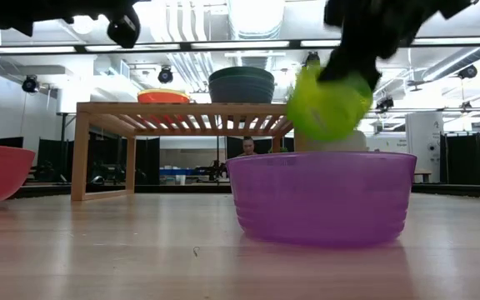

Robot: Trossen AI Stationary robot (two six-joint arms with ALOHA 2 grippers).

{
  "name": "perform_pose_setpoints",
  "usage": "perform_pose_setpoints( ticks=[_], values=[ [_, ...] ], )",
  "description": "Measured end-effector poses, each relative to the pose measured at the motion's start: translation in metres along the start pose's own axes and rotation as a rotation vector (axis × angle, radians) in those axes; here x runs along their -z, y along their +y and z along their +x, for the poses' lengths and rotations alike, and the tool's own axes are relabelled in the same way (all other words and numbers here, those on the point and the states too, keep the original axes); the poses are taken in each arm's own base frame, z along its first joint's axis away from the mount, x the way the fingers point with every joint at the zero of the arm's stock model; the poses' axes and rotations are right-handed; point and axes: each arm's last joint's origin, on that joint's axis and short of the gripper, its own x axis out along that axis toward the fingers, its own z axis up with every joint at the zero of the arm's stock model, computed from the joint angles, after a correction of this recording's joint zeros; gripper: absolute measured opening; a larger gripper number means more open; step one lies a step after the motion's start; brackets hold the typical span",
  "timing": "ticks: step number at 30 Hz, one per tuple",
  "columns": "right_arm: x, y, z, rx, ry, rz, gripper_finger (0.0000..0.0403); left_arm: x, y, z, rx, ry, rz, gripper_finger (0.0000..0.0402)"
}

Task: Place and stack bowls onto a shelf
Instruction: Stack the green bowl on top of the yellow bowl on the shelf

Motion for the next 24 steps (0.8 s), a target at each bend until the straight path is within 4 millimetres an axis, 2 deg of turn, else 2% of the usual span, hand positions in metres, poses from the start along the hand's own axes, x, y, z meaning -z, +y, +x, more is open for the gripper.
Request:
perform_pose_setpoints(
  ticks=[5, 10, 17, 21, 24],
  values=[
    [-0.001, 0.03, 0.005, -0.219, -0.083, -0.125, 0.0009, 0.007, 0.0, 0.02, 0.083, -0.025, 0.025, 0.0],
    [-0.001, 0.044, 0.019, -0.389, -0.124, -0.166, 0.0009, 0.019, 0.001, 0.038, 0.186, -0.021, 0.036, 0.001],
    [0.002, 0.05, 0.046, -0.529, -0.101, -0.216, 0.0009, 0.027, 0.001, 0.069, 0.291, 0.046, 0.075, 0.0085],
    [-0.003, 0.055, 0.056, -0.556, -0.091, -0.234, 0.0009, 0.031, 0.003, 0.086, 0.301, 0.088, 0.104, 0.0137],
    [-0.006, 0.059, 0.06, -0.592, -0.08, -0.248, 0.0009, 0.039, 0.003, 0.095, 0.377, 0.152, 0.155, 0.0157]
  ],
)
